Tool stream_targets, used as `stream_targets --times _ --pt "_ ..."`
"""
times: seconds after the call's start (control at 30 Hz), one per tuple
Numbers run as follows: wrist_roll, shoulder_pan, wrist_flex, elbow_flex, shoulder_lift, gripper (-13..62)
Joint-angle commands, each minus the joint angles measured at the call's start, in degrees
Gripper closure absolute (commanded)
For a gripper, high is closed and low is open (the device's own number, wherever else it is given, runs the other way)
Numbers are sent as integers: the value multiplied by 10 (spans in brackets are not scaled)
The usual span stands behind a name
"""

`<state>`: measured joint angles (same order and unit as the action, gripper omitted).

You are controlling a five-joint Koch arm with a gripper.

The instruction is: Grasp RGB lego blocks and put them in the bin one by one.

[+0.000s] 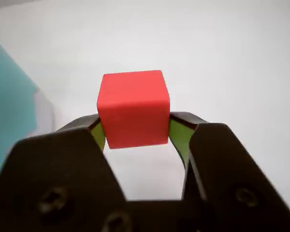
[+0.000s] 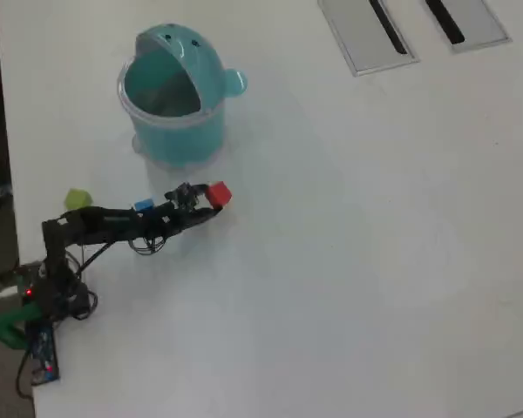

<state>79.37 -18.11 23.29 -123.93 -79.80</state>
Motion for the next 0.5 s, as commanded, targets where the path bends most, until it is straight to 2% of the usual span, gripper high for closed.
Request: stream_targets --times 0.0,0.13,0.4,0.47 --pt "1 -5 -9 54 -75 439" --pt "1 -35 -129 77 -214 439" --pt "0 -83 -217 102 -311 439" --pt "2 -134 -262 111 -368 439"
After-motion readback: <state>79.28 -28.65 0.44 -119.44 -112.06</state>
